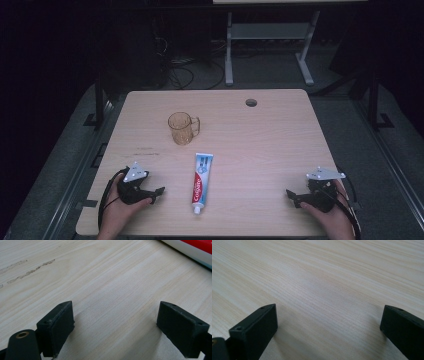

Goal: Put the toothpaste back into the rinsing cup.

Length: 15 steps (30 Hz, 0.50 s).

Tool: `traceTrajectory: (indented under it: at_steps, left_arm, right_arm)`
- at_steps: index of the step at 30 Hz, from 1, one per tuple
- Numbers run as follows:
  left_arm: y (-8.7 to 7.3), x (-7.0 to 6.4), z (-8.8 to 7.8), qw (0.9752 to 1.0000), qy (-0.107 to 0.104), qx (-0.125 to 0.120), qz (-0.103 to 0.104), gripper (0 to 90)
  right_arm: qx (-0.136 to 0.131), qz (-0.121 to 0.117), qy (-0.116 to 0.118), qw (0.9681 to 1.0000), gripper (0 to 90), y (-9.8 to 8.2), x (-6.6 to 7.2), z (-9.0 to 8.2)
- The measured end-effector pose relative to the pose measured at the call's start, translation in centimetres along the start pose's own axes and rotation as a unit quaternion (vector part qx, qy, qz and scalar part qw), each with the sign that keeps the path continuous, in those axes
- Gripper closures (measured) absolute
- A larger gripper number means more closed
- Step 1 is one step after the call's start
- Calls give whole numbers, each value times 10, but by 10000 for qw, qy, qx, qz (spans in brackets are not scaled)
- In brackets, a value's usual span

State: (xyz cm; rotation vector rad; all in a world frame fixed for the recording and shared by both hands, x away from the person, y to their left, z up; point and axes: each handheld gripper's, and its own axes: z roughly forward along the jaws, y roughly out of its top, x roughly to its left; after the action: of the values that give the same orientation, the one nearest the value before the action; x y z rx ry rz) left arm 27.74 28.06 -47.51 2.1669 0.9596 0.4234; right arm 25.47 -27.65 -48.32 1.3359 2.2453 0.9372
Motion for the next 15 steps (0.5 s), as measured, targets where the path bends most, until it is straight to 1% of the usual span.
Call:
traceTrajectory:
  at_steps: [12, 15]
  left_arm:
    - [0, 0, 0, 10000, 5, 2, -14, 137]
    - [0, 0, -1, 10000, 22, -35, -42, 154]
  right_arm:
    - [-3, 2, 1, 10000, 5, 0, 0, 0]
    - [-1, -1, 3, 10000, 5, 0, 0, 0]
